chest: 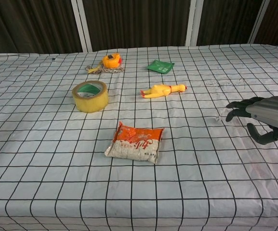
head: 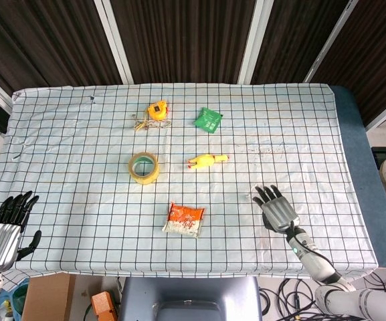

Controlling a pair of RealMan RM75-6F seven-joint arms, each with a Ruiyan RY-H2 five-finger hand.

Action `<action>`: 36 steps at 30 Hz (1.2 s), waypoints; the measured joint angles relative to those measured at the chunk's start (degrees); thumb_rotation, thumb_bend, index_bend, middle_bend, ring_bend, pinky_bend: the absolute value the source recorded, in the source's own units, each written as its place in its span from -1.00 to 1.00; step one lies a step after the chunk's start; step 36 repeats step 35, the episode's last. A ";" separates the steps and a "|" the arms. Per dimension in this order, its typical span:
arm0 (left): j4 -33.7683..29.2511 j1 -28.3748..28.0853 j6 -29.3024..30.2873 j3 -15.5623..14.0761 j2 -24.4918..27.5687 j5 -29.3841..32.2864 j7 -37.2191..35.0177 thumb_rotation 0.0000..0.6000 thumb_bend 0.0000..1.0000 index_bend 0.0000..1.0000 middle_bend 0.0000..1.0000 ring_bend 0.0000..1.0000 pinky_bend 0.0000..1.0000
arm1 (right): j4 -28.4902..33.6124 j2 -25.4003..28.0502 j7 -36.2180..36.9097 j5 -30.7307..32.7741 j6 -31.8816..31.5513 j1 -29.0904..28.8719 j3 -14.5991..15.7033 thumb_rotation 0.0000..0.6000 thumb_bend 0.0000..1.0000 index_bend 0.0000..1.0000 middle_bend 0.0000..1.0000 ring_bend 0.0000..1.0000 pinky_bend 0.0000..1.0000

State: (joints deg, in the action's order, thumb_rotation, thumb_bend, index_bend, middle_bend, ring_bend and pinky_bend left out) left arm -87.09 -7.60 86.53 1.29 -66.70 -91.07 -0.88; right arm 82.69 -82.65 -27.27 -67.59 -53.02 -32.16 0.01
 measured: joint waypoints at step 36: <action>-0.21 0.19 1.10 -0.11 -0.19 -0.98 1.17 1.00 -0.15 -1.00 -1.00 -1.00 -1.00 | 13.48 17.57 12.76 -25.29 -39.58 25.33 7.58 0.70 0.12 -1.00 -1.00 -1.00 -1.00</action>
